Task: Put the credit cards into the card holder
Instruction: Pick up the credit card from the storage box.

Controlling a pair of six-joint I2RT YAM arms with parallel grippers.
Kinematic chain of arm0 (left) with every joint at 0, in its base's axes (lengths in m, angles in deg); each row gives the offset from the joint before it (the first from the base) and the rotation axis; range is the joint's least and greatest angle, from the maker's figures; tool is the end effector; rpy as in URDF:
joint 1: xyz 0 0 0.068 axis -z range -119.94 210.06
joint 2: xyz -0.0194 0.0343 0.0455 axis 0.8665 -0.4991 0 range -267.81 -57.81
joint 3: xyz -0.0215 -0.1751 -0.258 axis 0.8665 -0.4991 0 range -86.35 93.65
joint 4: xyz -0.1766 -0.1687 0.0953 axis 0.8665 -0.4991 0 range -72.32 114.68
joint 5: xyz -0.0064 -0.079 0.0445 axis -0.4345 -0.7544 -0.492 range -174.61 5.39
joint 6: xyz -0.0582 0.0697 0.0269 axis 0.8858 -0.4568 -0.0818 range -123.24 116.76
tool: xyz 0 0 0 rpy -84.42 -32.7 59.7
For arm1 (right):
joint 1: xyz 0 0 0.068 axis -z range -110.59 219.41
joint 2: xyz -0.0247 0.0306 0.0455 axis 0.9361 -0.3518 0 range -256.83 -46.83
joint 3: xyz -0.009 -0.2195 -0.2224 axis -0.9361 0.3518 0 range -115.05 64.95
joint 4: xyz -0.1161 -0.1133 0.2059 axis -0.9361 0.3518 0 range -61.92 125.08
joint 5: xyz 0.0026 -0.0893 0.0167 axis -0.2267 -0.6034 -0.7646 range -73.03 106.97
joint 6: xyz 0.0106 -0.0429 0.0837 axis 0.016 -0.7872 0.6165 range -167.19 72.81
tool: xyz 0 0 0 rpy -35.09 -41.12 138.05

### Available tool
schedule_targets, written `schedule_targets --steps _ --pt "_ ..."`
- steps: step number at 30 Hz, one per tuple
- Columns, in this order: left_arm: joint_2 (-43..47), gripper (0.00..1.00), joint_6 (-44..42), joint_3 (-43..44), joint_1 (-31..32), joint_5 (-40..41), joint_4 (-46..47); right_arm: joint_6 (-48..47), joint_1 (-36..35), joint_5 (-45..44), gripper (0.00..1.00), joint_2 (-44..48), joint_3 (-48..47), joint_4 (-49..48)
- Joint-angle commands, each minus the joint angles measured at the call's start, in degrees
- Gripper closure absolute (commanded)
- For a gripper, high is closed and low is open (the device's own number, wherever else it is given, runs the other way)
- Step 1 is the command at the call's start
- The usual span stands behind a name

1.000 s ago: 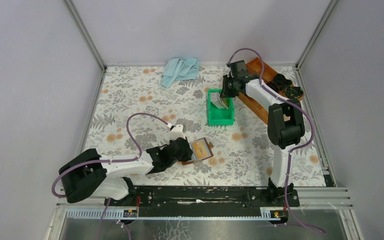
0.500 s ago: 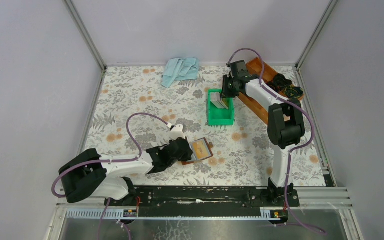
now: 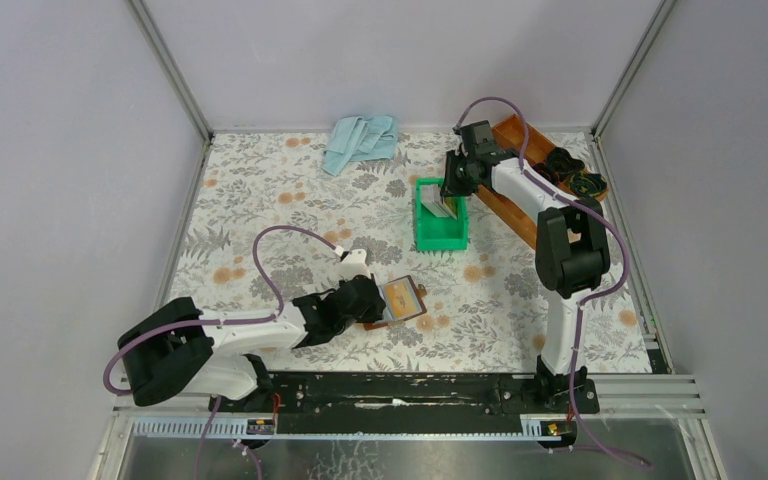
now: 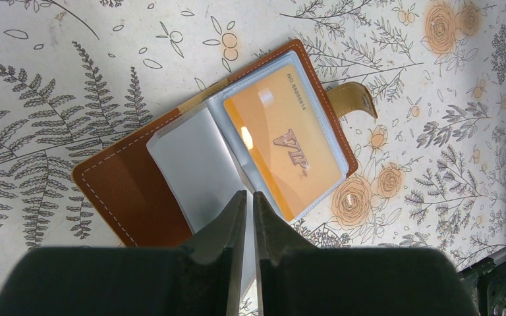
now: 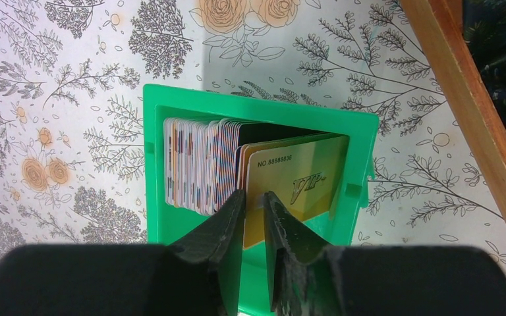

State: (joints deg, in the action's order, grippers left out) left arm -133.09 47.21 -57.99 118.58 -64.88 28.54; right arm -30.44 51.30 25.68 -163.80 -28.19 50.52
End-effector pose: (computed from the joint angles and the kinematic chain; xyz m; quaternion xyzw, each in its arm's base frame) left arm 0.1643 -0.2127 0.1643 -0.0044 0.9063 -0.2281 0.3558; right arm 0.4873 0.1729 0.2264 -0.0392 0.9249 0.1785 0.3333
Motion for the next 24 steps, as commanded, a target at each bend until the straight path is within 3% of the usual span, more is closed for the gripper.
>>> schedule_targets --steps 1,24 --pt "0.0 0.86 -1.0 0.5 0.5 1.1 0.9 0.6 -0.2 1.1 0.76 3.6 -1.1 1.8" --pt "-0.4 0.86 -0.9 0.2 0.5 1.0 1.4 1.2 -0.2 3.0 0.72 3.9 -1.2 1.3"
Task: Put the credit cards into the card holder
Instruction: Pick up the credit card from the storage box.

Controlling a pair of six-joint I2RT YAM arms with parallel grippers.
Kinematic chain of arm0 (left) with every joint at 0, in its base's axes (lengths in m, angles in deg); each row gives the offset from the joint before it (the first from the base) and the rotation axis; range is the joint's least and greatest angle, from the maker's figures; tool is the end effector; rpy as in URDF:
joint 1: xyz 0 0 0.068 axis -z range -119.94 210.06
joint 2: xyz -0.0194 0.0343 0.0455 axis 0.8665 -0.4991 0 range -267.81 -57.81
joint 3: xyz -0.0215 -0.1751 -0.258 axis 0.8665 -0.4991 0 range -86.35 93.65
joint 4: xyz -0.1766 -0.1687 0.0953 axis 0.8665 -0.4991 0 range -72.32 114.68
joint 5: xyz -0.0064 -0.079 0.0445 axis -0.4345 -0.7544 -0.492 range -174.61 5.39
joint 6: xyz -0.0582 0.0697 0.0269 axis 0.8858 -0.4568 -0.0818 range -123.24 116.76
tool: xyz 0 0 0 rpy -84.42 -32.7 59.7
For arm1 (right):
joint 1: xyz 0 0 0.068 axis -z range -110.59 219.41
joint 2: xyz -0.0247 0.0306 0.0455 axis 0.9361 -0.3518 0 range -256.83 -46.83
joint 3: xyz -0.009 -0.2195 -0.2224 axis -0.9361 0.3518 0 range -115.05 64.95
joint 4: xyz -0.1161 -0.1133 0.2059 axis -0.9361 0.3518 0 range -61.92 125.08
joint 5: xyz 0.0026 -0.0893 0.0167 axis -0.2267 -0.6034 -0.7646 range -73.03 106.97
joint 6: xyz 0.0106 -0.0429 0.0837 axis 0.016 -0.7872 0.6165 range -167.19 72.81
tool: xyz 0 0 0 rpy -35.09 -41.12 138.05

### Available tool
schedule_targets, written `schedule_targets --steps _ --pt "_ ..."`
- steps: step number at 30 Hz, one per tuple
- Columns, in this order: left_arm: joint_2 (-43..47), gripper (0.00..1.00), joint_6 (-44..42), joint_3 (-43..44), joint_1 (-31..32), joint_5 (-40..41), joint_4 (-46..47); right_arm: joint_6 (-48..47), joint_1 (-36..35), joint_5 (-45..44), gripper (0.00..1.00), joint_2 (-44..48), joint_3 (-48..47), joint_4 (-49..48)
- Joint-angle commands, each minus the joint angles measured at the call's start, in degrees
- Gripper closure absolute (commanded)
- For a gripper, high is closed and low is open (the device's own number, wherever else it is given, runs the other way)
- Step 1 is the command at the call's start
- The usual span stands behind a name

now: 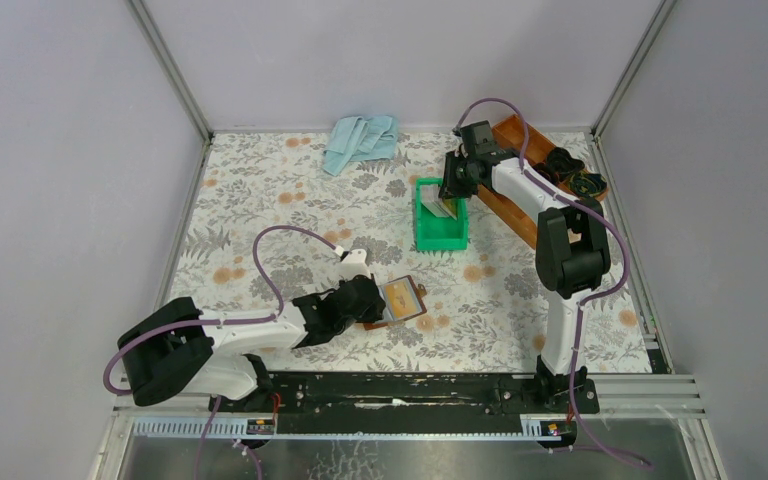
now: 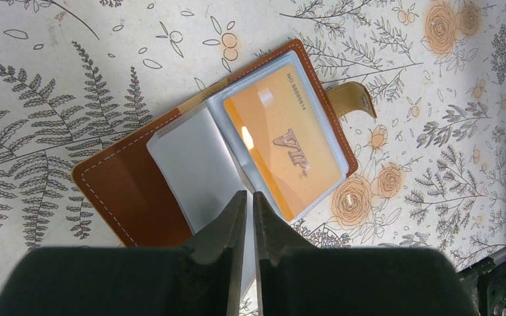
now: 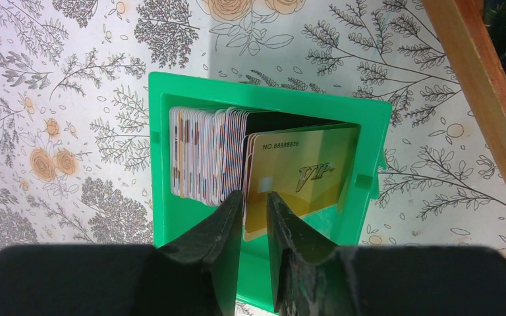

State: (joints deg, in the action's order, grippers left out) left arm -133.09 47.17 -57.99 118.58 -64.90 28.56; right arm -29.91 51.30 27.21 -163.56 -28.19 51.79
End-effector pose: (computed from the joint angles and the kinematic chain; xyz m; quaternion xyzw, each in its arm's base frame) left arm 0.1643 -0.2127 0.1643 -0.0041 0.9062 -0.2282 0.3559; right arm 0.4834 0.1741 0.2263 -0.0392 0.9274 0.1894 0.3203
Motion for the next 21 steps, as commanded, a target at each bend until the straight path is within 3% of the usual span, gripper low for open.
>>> schedule_targets --steps 1,8,16,21 --pt "-0.5 0.86 -0.8 0.2 0.5 0.9 1.5 0.6 -0.3 1.5 0.72 3.6 -1.2 0.1" --pt "-0.3 0.86 -0.6 -0.2 0.5 0.9 1.6 0.6 -0.3 1.6 0.73 3.0 -1.2 0.1" --pt "-0.2 0.86 -0.7 -0.2 0.6 0.9 1.4 0.8 -0.3 2.4 0.88 3.3 -1.2 -0.2" --pt "-0.2 0.86 -0.6 0.0 0.5 0.9 1.4 0.8 -0.4 2.4 0.92 4.1 -1.2 0.0"
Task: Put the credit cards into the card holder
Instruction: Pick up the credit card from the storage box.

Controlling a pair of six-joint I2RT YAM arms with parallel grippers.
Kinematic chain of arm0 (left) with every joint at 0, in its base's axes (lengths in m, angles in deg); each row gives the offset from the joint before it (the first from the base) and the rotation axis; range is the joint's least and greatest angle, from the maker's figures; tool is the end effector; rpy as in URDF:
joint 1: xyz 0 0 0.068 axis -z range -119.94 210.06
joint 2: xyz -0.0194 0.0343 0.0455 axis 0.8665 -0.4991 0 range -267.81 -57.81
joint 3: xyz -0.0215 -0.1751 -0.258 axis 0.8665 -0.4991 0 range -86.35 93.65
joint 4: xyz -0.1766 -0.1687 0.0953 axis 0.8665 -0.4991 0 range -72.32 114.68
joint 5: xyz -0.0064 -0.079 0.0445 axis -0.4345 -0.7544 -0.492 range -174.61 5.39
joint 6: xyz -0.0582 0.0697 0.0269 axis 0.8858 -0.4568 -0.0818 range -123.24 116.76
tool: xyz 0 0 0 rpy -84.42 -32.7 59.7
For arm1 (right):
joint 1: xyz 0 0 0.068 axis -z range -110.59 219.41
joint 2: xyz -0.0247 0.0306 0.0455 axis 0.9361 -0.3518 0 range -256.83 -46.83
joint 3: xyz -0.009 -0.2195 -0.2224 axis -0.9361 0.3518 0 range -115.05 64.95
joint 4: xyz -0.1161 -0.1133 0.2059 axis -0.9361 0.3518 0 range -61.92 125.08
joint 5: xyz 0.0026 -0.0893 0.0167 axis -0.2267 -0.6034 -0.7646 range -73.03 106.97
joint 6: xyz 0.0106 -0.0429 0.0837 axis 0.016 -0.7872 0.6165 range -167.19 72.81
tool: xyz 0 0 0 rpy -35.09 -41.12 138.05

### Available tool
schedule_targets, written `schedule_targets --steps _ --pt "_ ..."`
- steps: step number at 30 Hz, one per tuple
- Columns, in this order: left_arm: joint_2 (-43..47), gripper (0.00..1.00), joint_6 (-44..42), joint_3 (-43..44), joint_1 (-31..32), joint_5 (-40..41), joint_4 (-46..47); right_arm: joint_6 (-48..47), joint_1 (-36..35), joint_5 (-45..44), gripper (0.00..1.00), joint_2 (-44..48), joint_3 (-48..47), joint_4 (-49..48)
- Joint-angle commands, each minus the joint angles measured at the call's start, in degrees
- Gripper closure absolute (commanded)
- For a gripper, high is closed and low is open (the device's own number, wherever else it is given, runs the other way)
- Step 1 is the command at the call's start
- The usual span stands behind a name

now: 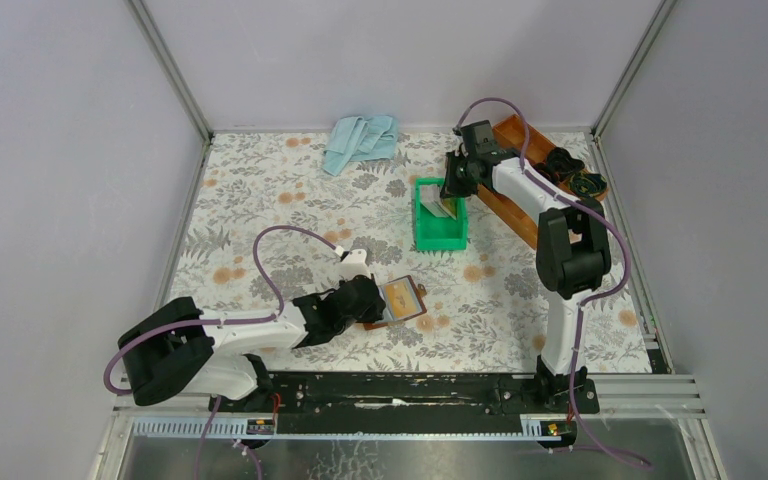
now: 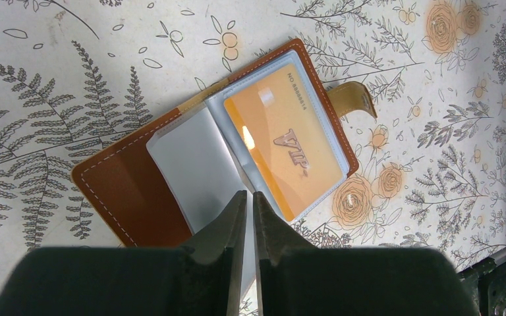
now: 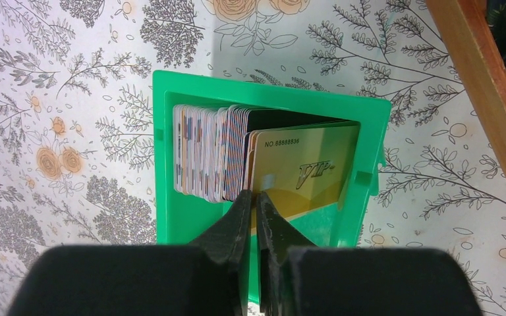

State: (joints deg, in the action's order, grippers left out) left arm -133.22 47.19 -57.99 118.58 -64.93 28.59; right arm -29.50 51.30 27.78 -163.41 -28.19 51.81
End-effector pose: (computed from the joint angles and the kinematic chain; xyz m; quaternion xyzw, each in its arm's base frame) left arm 0.1643 -0.2129 0.1638 -0.0040 0.9066 -0.2277 0.3552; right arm 0.4828 0.1747 0.2277 -0.0378 0.9266 0.1952 0.3191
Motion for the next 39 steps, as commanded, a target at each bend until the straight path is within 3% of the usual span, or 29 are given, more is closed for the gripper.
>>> schedule_targets --steps 1,17,33,39 --pt "-0.1 0.86 -0.6 0.0 0.5 0.9 1.3 0.4 -0.4 1.9 0.92 4.3 -1.2 0.0" --pt "-0.4 0.86 -0.7 0.5 0.5 1.2 1.2 -2.3 -0.5 -3.2 0.96 7.6 -2.7 3.2" --pt "-0.5 0.86 -0.7 0.7 0.5 1.5 2.0 -6.2 -0.6 -12.5 1.0 10.7 2.6 4.6" --pt "0.0 0.81 -0.8 0.9 0.5 1.9 1.5 -6.5 -0.9 -13.9 1.0 12.9 2.3 4.9"
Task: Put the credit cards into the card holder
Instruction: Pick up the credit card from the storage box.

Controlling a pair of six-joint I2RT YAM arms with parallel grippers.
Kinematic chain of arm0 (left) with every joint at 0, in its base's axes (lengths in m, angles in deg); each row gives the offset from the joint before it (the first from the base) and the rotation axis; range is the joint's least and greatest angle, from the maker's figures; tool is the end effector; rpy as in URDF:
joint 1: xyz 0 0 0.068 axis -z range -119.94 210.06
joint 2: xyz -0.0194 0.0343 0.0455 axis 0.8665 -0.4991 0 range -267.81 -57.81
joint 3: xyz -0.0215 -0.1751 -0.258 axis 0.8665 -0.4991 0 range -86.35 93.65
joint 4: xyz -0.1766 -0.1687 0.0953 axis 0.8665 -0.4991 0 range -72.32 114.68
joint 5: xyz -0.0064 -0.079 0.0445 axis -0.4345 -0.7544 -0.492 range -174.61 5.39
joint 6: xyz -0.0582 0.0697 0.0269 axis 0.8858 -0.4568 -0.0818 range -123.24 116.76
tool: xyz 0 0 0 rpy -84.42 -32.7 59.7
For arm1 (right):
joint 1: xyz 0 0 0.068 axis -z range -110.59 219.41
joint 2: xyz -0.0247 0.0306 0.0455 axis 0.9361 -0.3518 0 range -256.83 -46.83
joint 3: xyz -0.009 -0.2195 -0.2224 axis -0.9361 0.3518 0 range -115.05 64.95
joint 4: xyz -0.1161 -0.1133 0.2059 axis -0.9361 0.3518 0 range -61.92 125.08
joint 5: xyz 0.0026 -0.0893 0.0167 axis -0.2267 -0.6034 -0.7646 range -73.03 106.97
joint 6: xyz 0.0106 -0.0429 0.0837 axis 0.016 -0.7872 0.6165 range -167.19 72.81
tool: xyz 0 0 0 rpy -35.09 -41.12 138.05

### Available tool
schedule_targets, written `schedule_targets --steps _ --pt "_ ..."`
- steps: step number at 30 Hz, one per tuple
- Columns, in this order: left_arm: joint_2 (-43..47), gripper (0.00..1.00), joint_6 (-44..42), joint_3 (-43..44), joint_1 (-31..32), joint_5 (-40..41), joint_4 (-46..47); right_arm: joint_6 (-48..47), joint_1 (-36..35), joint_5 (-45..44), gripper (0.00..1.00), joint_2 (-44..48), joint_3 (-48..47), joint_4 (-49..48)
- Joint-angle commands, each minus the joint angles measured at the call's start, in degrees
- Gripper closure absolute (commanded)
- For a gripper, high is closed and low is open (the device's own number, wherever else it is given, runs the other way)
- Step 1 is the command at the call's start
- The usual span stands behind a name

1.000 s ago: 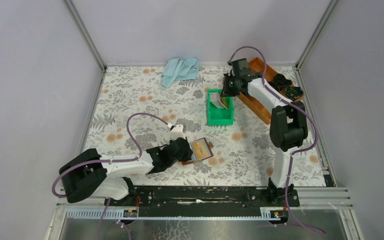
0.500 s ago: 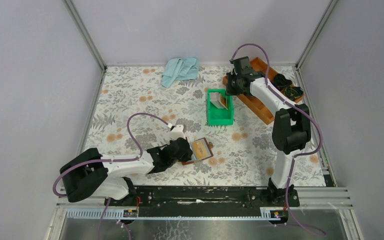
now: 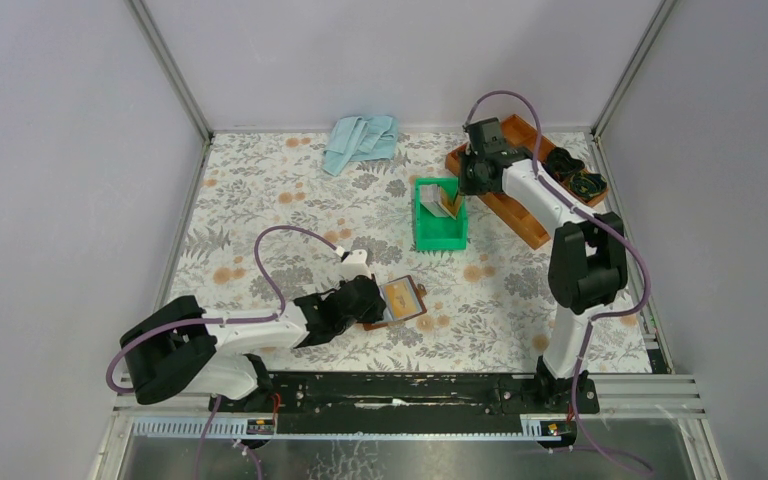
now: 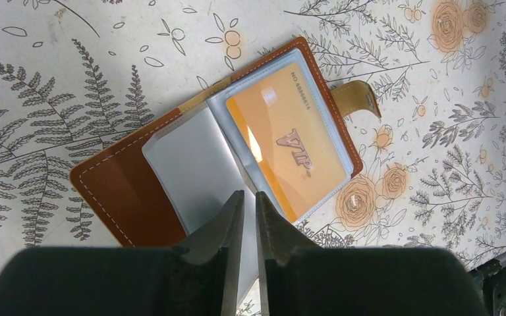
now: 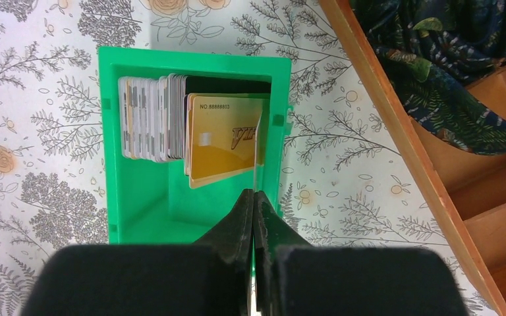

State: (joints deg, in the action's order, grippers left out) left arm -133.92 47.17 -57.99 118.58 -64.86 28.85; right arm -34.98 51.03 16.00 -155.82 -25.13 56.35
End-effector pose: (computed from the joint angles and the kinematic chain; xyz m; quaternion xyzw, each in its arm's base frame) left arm 0.1650 -0.2137 0.1613 -0.0034 0.9080 -0.2243 0.3539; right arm 0.4555 0.1498 0.2620 -0.0470 0.9297 0.0887 0.3543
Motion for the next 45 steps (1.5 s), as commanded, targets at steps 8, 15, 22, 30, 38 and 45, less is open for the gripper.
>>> schedule_targets --steps 8,15,22,30,38,45 --pt "2.4 0.79 0.2 -0.4 0.5 2.4 1.1 -0.5 -1.8 -1.8 1.0 9.6 0.8 -0.1" --pt "3.3 0.71 1.2 -0.8 0.5 2.5 1.3 0.2 -2.9 -0.1 1.0 16.6 3.8 -0.6" --pt "3.6 0.62 1.9 -1.6 0.5 1.7 2.2 2.6 -5.5 5.7 1.0 26.0 13.3 -3.6" --pt "6.8 0.59 3.7 -4.7 0.5 2.3 2.8 4.9 -11.2 10.0 1.0 33.1 23.0 -5.7" --pt "8.9 0.58 5.0 -6.6 0.4 3.1 3.3 7.0 -14.2 17.0 1.0 37.0 29.2 -7.7" --pt "9.4 0.58 5.3 -7.4 0.5 3.7 4.2 7.5 -16.9 23.9 1.0 36.2 33.3 -9.9"
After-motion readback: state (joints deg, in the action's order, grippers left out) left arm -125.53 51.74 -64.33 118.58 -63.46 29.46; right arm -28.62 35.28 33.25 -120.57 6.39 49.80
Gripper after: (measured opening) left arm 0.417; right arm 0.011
